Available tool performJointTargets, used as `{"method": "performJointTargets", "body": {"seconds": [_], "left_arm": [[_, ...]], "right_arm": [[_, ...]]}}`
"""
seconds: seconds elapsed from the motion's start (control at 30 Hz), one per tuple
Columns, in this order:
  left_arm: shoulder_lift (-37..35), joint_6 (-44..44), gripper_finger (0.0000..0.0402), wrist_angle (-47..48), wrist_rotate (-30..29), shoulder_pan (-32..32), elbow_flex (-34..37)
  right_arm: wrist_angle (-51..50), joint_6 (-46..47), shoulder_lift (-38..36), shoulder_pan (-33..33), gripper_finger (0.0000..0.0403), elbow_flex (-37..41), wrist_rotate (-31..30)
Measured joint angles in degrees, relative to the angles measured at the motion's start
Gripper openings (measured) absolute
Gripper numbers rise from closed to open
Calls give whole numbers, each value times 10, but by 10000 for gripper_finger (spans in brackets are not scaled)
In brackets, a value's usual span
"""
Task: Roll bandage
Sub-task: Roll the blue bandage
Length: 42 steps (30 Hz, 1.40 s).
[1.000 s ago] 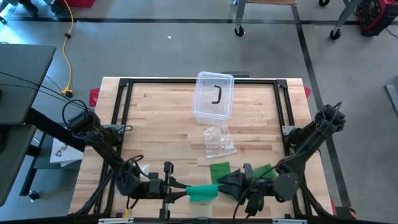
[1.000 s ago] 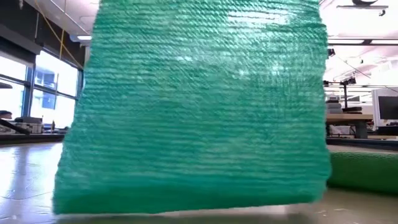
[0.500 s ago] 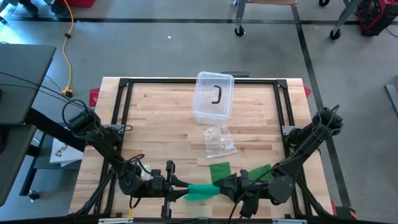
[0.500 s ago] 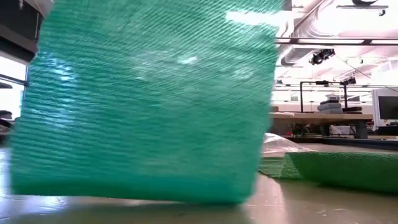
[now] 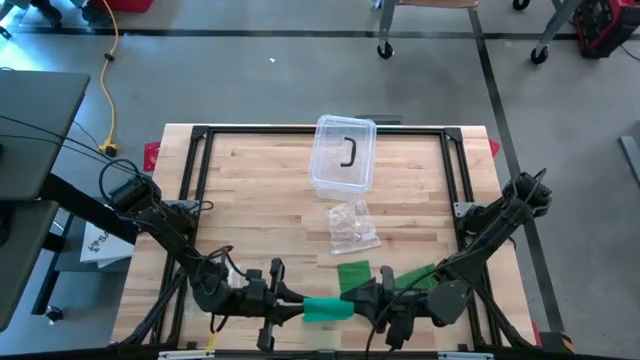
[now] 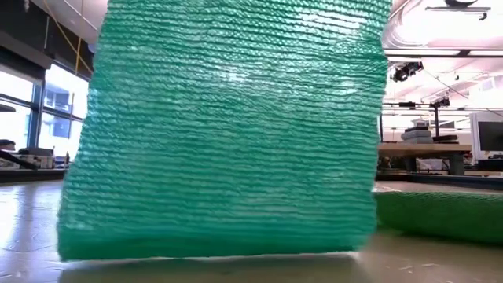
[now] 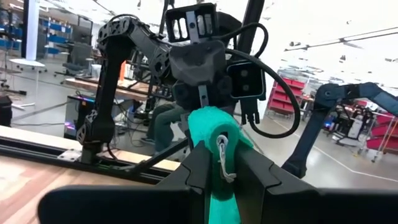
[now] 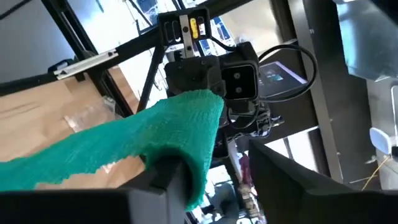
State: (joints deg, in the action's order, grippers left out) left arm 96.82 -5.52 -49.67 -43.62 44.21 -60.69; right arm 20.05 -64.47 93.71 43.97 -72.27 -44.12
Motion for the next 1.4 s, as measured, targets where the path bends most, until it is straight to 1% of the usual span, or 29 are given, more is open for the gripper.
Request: {"method": "performJointTargets", "body": {"seconds": [0.1, 0.2, 0.33, 0.5, 0.6, 0.7, 0.8, 0.9, 1.0, 1.17, 1.27, 1.4], "left_arm": [[0, 6, 42, 0, -11, 0, 0], [1, 15, 58, 1, -23, 2, 0], [-4, 32, 101, 16, -39, 9, 0], [-26, 32, 161, 78, -88, 24, 0], [-38, 26, 183, 138, -108, 35, 0], [-42, 1, 191, 185, -116, 45, 0], [-39, -18, 192, 191, -113, 45, 0], [-24, -36, 193, 189, -90, 30, 0], [-1, -45, 193, 168, -49, 6, 0], [42, -34, 193, 73, 10, -36, 0], [60, -34, 193, 43, 14, -58, 0], [70, -47, 193, 45, 4, -79, 0]], "right_arm": [[0, 0, 0, 0, 113, 0, -4], [1, 8, 0, 2, 86, 0, -10], [4, 10, 0, 7, 57, 0, -33], [16, 15, 0, 11, 9, 0, -54], [37, 15, 0, 15, 10, 0, -73], [48, -1, -3, 20, 5, 0, -105], [45, -2, -9, 22, 5, 0, -118], [47, 9, -21, 23, 5, 0, -119], [47, 12, -26, 23, 3, 0, -119], [47, 12, -26, 23, 3, 0, -120], [46, 12, -26, 23, 3, 0, -126], [46, 15, -27, 27, 4, 0, -132]]}}
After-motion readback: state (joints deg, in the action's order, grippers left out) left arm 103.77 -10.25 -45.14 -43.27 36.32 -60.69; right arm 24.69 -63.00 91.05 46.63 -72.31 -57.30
